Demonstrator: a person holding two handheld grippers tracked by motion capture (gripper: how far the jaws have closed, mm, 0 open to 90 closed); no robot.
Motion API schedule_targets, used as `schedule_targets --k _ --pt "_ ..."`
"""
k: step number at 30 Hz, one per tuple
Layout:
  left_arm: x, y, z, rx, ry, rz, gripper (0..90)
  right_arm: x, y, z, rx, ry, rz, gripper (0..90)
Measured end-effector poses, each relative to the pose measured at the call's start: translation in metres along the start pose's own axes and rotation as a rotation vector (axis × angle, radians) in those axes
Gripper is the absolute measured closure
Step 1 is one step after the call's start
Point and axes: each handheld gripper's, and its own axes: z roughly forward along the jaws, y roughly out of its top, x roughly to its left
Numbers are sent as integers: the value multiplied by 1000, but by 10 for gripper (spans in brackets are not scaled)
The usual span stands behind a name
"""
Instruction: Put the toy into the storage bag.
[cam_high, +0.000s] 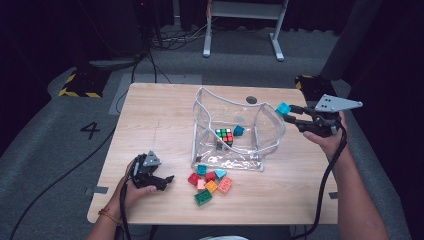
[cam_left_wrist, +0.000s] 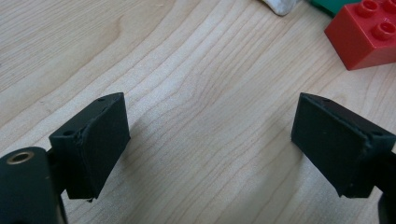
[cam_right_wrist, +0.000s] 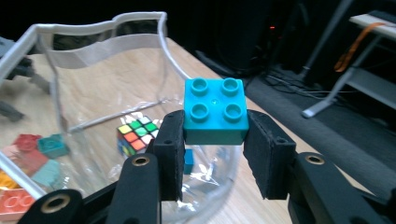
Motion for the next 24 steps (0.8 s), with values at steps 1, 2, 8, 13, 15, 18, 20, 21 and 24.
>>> schedule_targets --k 1,2,8,13,15,18,20,21,24 --pt "0 0 0 0 0 0 115 1 2 3 -2 17 -1 592" --pt "0 0 0 -1 0 -1 115 2 4 6 7 22 -4 593" --pt "0 0 0 0 0 0 115 9 16 28 57 82 -60 593" --pt "0 0 0 0 0 0 115 19 24 48 105 126 -130 592" --pt "0 0 0 0 0 0 115 23 27 56 129 148 -154 592" --pt "0 0 0 0 0 0 115 30 31 70 179 173 -196 593" --pt "0 0 0 0 0 0 115 33 34 79 207 194 -218 593" --pt "0 0 0 0 0 1 115 34 35 82 216 199 -220 592" --pt "0 0 0 0 0 0 115 38 40 96 279 227 -255 593"
